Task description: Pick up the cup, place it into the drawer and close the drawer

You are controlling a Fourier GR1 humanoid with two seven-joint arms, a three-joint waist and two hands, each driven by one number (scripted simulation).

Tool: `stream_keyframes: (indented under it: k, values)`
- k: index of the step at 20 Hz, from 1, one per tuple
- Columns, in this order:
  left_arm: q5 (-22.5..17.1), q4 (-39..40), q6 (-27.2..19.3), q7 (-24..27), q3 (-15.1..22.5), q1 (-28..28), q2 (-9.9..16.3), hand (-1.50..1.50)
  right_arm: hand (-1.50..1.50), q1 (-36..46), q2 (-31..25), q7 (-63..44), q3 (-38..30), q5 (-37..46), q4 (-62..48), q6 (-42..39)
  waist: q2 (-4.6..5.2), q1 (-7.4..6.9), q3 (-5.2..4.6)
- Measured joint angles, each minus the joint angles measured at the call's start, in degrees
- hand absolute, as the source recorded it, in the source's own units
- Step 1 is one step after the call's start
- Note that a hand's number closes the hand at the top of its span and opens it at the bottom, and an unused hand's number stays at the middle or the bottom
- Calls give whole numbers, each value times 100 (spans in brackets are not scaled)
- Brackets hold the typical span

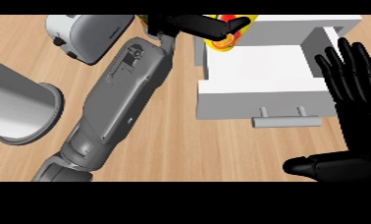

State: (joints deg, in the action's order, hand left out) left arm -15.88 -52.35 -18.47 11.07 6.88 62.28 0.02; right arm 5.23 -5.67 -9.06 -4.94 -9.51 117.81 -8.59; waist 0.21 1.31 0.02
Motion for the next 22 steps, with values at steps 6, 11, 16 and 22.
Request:
stream_keyframes:
  k: [6, 11, 16, 22]
  values:
    - [-478, 1137, -222, 496, 299, 540, -2, 150, -150, -19, -7, 8, 19, -7, 9, -36, 18, 78, 0]
    - [-939, 1861, -320, 730, 653, 875, -1, 150, -150, 83, -62, 166, -71, -61, -198, -128, 36, 132, 2]
    - [-1252, 2422, -343, 892, 1091, 1075, -1, 150, -150, 92, -82, 145, -80, -110, -159, -157, 56, 226, 3]
    - [-1606, 2735, -532, 926, 1702, 1265, -1, 150, -150, 214, -8, 192, 57, -69, -233, -167, 92, 381, 6]
